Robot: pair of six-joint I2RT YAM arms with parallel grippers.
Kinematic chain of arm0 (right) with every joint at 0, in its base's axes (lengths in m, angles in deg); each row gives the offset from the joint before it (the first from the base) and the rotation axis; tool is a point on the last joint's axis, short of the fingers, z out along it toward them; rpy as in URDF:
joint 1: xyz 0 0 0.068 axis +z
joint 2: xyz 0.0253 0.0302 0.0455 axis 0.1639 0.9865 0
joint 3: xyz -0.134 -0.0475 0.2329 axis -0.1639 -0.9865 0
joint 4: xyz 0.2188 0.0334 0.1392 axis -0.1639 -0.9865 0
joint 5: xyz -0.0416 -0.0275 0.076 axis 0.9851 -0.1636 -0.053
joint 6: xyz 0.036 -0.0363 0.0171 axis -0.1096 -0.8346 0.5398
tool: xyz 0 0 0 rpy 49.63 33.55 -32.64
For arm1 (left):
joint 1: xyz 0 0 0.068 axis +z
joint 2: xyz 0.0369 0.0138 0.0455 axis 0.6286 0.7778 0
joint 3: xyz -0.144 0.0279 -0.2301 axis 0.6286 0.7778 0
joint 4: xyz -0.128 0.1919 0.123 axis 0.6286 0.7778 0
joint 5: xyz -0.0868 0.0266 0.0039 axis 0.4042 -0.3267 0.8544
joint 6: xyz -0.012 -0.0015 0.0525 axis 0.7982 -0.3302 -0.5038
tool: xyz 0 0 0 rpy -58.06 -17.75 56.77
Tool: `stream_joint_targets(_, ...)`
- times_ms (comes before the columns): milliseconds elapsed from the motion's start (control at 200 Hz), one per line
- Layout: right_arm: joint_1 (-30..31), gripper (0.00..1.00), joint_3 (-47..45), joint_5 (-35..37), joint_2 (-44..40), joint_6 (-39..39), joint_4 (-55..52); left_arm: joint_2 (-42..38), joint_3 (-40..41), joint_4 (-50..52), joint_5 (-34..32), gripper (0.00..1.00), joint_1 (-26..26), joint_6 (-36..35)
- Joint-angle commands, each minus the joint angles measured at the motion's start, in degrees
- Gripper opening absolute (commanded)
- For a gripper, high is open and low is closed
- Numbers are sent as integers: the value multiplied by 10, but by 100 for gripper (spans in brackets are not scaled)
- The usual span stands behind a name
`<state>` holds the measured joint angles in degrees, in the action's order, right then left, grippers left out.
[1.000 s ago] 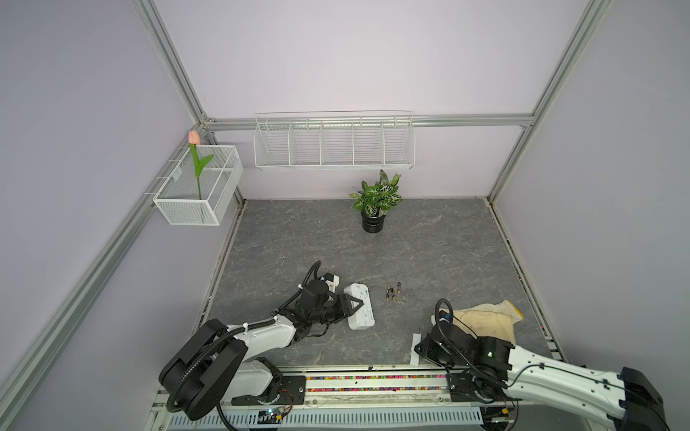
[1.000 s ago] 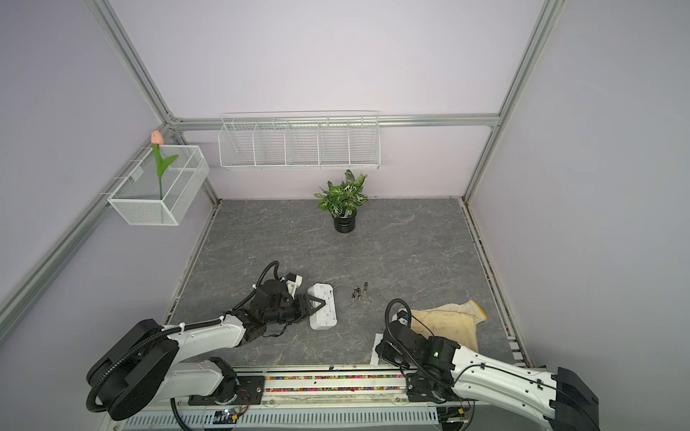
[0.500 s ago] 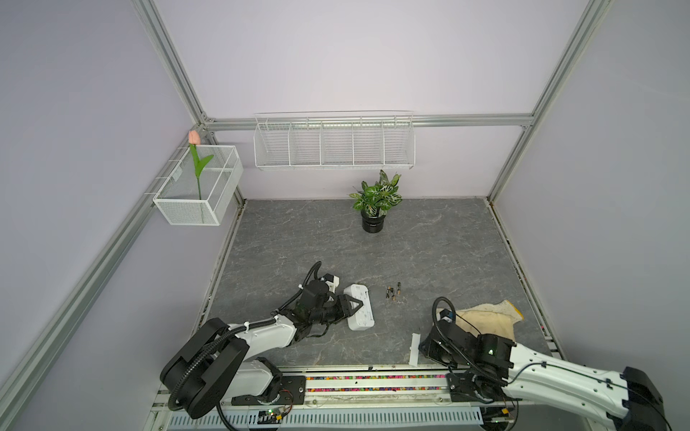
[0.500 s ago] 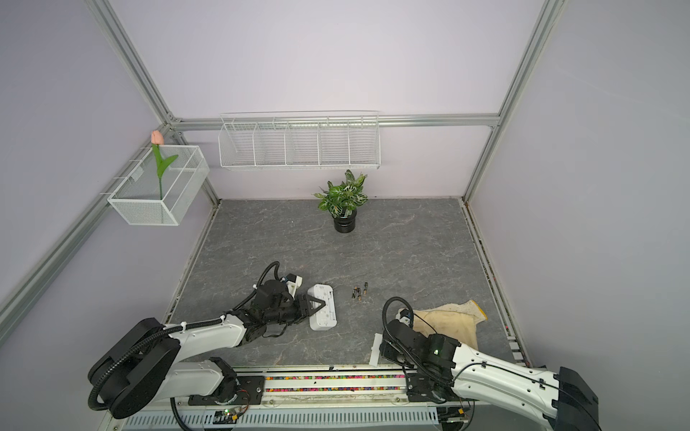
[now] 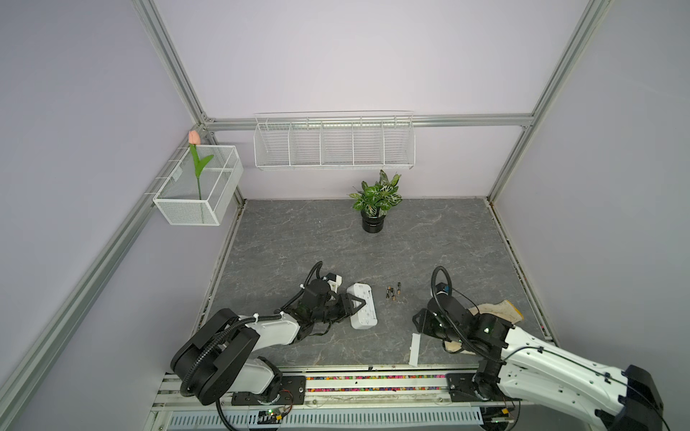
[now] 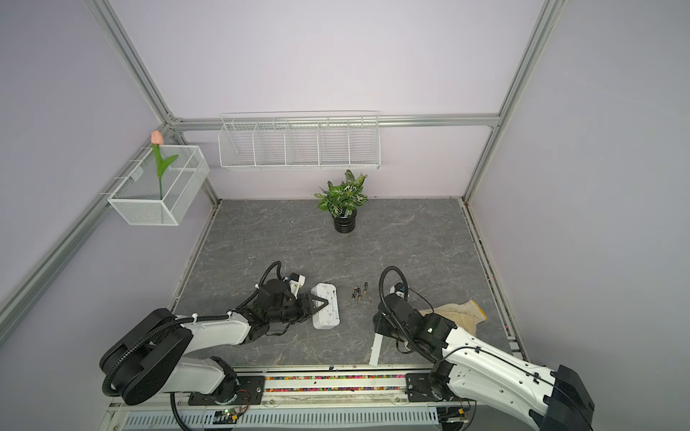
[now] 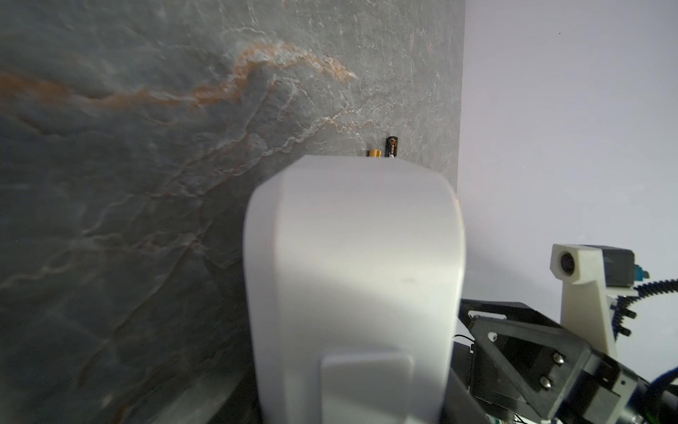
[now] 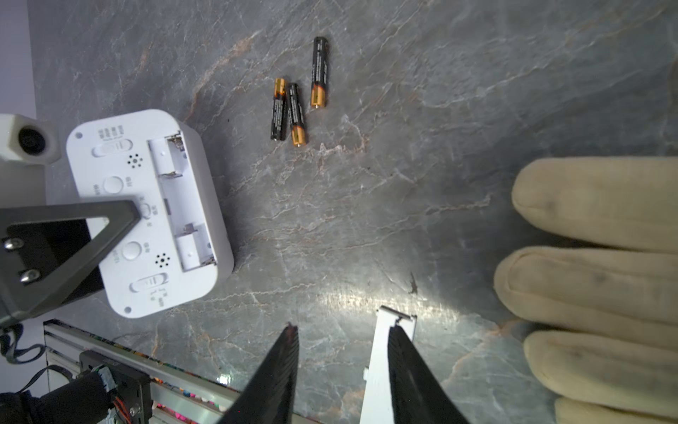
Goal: Insert the battery into the alarm
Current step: Place the alarm at the center of the board.
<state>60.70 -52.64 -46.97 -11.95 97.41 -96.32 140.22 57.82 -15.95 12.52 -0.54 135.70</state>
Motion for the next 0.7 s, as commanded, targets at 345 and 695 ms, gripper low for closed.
stream_joint_targets(345, -88, 45, 75, -37, 132, -115, 91, -16, 3, 69, -27, 68, 5, -25)
stream_joint_targets(695, -113, 40, 164, -13, 279, -176, 85, -103, -21, 211, -79, 83, 8, -68)
